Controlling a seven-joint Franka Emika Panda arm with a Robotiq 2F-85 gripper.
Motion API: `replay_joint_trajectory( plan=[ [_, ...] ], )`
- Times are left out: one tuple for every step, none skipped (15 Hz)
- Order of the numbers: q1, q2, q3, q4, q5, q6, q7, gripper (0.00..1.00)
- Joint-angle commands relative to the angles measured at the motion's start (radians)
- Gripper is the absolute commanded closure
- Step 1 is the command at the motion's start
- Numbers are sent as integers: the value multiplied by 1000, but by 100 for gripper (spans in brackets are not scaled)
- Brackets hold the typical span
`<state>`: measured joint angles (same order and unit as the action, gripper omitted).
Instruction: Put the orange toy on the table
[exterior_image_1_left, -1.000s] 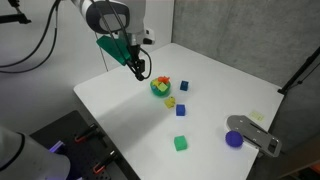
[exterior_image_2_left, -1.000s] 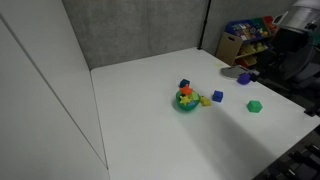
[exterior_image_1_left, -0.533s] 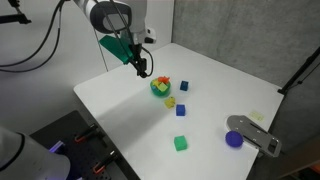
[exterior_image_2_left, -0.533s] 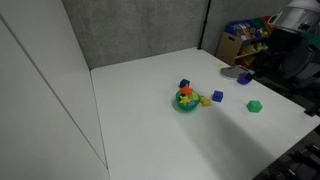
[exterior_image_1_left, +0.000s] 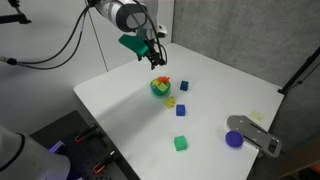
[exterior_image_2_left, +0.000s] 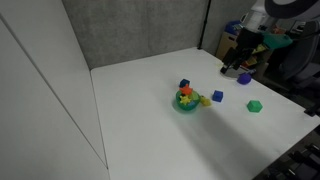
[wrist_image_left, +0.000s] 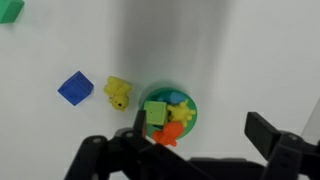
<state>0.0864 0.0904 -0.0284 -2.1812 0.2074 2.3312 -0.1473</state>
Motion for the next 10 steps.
replay_joint_trajectory(
  plan=[
    [-11,170,27,170,-95,2,97,0],
    [-7,214,29,207,-120,0,122,0],
    [-2,255,28,244,-147,-4,147,0],
    [3,302,29,284,-169,-9,166,0],
    [7,341,29,321,-186,-16,182,0],
    [16,387,27,361,-211,-16,199,0],
    [23,426,25,397,-229,-23,213,0],
    [34,469,20,437,-254,-22,231,0],
    [41,507,19,473,-266,-27,241,0],
    [50,548,18,514,-277,-32,256,0]
  ],
)
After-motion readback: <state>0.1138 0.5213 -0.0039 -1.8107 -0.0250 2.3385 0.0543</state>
